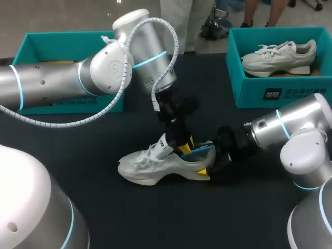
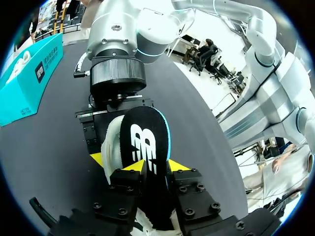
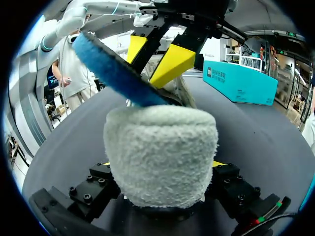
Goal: Take the shoe out of the shoebox, open the shoe tongue, remove and reinsert the insole, then place the shoe into the shoebox
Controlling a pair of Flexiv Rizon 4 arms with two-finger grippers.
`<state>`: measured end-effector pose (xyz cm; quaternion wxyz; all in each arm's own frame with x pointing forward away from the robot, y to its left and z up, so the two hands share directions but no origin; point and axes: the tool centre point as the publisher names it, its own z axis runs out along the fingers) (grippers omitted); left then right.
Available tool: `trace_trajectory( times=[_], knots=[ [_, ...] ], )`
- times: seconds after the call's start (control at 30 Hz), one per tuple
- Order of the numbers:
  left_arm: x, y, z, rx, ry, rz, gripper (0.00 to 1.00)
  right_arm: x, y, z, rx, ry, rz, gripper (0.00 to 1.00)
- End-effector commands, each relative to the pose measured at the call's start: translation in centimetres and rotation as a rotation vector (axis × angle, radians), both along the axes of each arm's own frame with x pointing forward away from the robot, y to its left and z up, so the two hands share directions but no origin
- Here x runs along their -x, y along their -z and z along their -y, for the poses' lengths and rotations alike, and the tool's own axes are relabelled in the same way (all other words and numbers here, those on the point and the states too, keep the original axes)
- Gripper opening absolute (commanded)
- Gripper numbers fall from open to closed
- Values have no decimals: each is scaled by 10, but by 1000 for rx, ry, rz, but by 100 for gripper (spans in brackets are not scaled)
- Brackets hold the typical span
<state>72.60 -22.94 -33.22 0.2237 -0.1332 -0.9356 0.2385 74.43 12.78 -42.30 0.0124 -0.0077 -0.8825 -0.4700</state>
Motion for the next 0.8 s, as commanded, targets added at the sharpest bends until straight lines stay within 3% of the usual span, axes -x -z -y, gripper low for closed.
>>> trace_trajectory(
  times=[0.03,0.8],
  knots=[
    [8,0,-2,3,-21,35,40,0,1,-3,5,1,0,0],
    [20,13,1,38,-111,275,49,0,1,-3,5,1,0,0]
  ],
)
